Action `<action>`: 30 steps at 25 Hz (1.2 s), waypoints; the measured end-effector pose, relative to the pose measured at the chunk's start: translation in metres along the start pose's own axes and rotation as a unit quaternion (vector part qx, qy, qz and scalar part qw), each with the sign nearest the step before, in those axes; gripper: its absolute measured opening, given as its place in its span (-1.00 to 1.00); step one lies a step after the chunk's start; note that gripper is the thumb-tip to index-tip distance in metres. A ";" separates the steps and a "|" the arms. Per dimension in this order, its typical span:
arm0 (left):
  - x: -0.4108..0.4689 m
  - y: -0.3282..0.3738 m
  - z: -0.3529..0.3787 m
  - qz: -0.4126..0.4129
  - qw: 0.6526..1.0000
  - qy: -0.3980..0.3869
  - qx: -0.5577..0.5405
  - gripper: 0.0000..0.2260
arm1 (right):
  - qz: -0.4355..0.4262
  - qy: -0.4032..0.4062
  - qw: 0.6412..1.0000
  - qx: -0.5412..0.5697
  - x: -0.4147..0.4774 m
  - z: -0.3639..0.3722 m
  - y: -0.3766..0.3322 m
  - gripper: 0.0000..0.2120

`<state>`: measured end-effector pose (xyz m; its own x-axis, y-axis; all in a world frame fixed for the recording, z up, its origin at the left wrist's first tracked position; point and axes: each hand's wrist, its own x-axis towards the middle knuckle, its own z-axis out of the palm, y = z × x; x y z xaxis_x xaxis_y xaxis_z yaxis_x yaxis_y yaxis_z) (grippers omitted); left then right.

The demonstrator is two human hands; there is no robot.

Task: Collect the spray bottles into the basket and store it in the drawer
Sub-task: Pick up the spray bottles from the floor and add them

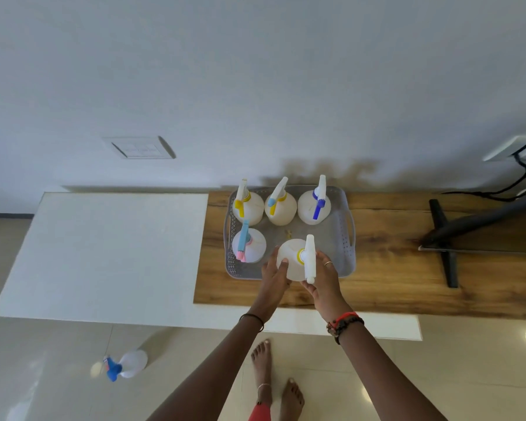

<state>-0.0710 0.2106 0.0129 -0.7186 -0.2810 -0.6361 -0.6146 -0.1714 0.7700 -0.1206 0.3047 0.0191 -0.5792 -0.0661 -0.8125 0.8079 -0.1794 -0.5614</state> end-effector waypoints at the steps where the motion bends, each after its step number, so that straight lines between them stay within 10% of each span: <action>1: 0.007 -0.002 0.004 -0.009 1.000 0.006 -0.011 -0.57 | 0.003 0.003 1.000 0.001 0.007 0.000 0.000 -0.58; 30: 0.082 -0.031 0.016 -0.195 0.962 0.124 -0.146 -0.70 | 0.039 0.001 0.999 0.037 0.088 0.023 0.018 -0.58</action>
<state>-0.1165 0.2079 -0.0640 -0.3305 -0.3512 -0.8760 -0.6778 -0.5577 0.4792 -0.1594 0.2733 -0.0590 -0.5139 -0.0810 -0.8540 0.8407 -0.2457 -0.4826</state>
